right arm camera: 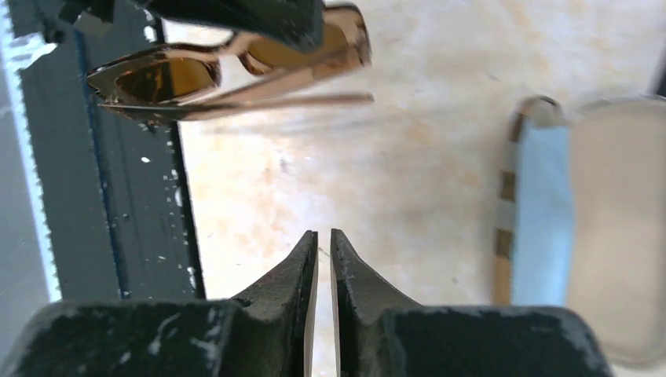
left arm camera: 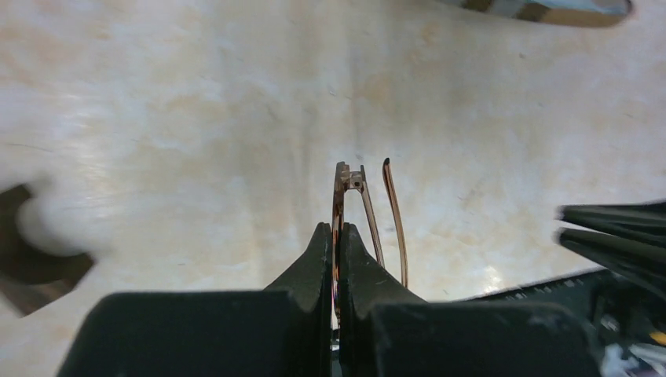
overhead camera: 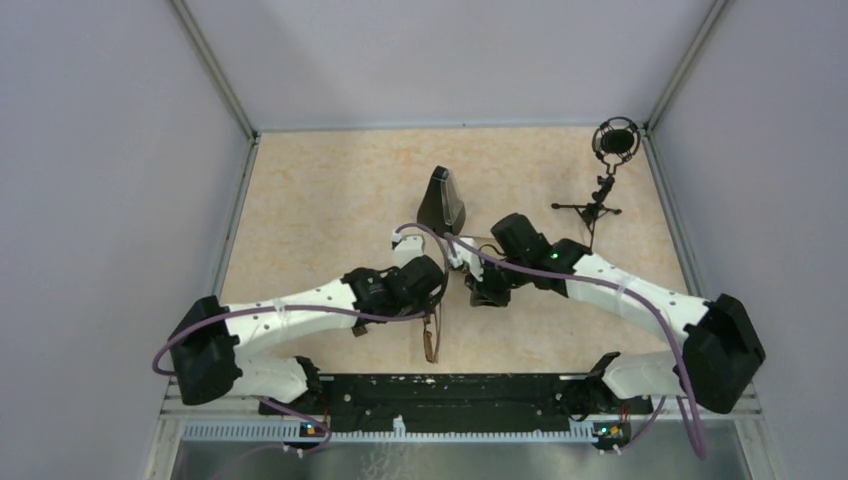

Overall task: Organize the sunglasses
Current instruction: Place the sunglasses at the center of the board.

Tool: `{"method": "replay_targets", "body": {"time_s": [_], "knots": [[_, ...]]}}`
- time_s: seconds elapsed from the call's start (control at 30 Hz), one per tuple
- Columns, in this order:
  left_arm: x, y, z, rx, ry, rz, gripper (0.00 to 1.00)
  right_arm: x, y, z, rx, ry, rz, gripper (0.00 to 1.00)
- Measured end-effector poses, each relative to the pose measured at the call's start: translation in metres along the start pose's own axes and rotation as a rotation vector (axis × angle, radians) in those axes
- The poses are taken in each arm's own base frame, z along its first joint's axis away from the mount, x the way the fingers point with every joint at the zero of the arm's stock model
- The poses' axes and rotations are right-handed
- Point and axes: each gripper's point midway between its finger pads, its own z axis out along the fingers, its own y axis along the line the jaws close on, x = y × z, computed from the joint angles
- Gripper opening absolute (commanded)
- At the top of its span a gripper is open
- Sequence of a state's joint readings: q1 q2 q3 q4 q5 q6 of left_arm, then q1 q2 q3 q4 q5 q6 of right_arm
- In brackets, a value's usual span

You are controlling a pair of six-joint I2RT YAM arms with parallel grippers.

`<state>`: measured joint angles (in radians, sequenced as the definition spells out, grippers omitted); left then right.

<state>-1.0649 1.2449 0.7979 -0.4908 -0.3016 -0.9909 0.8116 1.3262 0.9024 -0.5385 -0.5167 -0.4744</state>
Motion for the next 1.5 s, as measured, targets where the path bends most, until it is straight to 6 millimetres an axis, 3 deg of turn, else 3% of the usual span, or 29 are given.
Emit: {"method": "replay_targets", "body": {"time_s": [0.2,0.37,0.4,0.47,0.53,0.6,0.77,0.93,1.03,1.17,1.23,1.3,1.37,1.5], "knots": [[-0.030,0.016,0.009,-0.318,0.008,0.097,0.00,0.008,-0.020,-0.036,0.132,-0.064,0.072,0.16],[-0.022,0.057,0.023,-0.623,0.120,0.198,0.00,0.035,-0.026,-0.050,0.205,-0.032,0.190,0.19],[-0.020,0.063,0.025,-0.661,0.140,0.212,0.11,0.037,-0.024,-0.051,0.206,-0.031,0.194,0.20],[-0.020,0.069,0.030,-0.711,0.174,0.228,0.43,0.036,-0.020,-0.055,0.214,-0.044,0.191,0.22],[-0.023,0.065,0.036,-0.706,0.184,0.232,0.57,0.032,-0.017,-0.059,0.217,-0.065,0.175,0.23],[-0.030,0.055,0.039,-0.674,0.181,0.223,0.64,0.029,-0.016,-0.062,0.222,-0.080,0.165,0.25],[-0.043,0.035,0.040,-0.593,0.155,0.212,0.69,0.027,-0.015,-0.064,0.223,-0.087,0.151,0.32],[-0.049,0.032,0.017,-0.476,0.087,0.157,0.68,0.026,-0.007,-0.062,0.183,-0.100,0.145,0.44],[-0.033,0.045,-0.001,-0.383,0.075,0.106,0.71,0.026,0.002,-0.055,0.127,-0.092,0.146,0.54],[-0.005,0.073,-0.015,-0.320,0.067,0.030,0.80,0.031,0.018,-0.030,0.036,-0.026,0.136,0.65],[-0.006,0.080,-0.024,-0.289,0.026,-0.015,0.86,0.033,0.025,-0.013,0.013,0.025,0.115,0.69],[-0.021,0.082,-0.039,-0.235,-0.057,-0.080,0.88,0.031,0.030,0.002,-0.002,0.066,0.092,0.76],[-0.050,0.085,-0.058,-0.185,-0.174,-0.163,0.90,0.024,0.032,0.016,0.006,0.088,0.069,0.97],[-0.095,0.111,-0.086,-0.193,-0.358,-0.285,0.92,-0.001,0.029,0.037,0.045,0.078,0.046,0.99]]}}
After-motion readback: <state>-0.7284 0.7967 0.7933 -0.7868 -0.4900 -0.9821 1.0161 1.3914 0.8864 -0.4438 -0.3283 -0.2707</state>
